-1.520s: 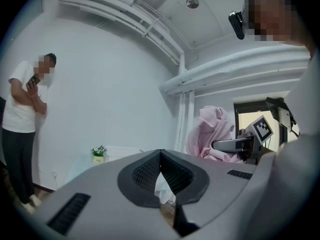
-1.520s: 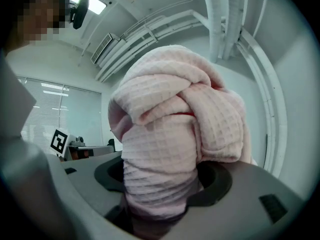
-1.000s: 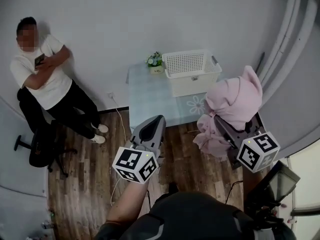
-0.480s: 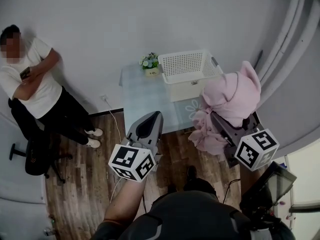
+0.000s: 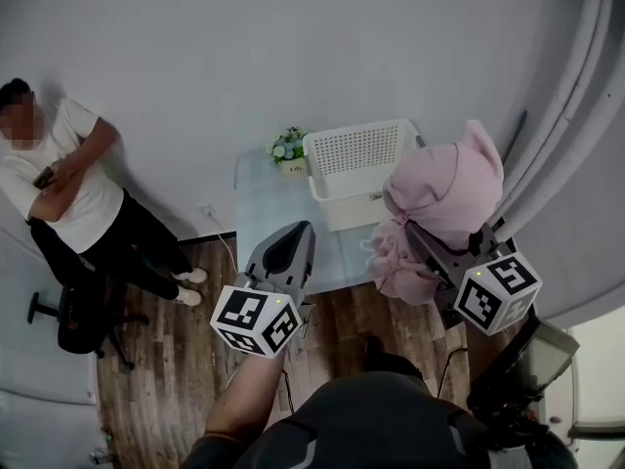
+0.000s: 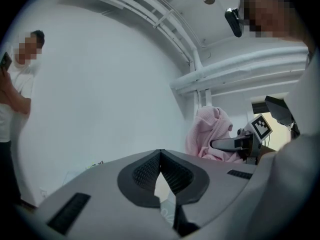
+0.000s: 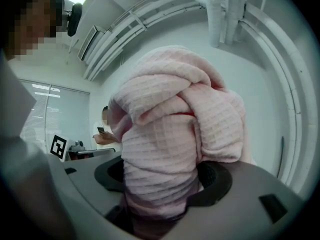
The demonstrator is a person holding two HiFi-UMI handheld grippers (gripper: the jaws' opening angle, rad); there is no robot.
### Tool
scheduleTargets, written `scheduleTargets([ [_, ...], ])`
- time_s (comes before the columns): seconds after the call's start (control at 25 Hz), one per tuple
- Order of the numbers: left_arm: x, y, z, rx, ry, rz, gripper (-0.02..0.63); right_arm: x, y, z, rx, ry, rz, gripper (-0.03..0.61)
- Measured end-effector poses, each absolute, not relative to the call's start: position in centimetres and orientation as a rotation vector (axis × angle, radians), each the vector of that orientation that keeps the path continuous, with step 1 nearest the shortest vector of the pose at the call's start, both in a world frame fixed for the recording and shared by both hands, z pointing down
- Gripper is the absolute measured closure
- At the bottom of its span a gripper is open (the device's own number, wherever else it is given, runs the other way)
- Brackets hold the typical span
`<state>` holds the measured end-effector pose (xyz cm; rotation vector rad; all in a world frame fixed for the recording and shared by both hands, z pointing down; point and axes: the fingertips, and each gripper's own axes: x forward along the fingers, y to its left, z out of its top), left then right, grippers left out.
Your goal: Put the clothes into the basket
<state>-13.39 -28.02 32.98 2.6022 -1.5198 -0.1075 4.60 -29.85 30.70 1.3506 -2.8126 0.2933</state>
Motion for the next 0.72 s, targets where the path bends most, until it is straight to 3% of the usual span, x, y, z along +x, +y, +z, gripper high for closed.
scheduleTargets([
  [0.72, -9.9, -40.1, 32.4, 2.515, -1.683, -0.004, 0.604, 8.2, -44.1, 30.1, 1.182, -2.952, 0.357, 0.264],
])
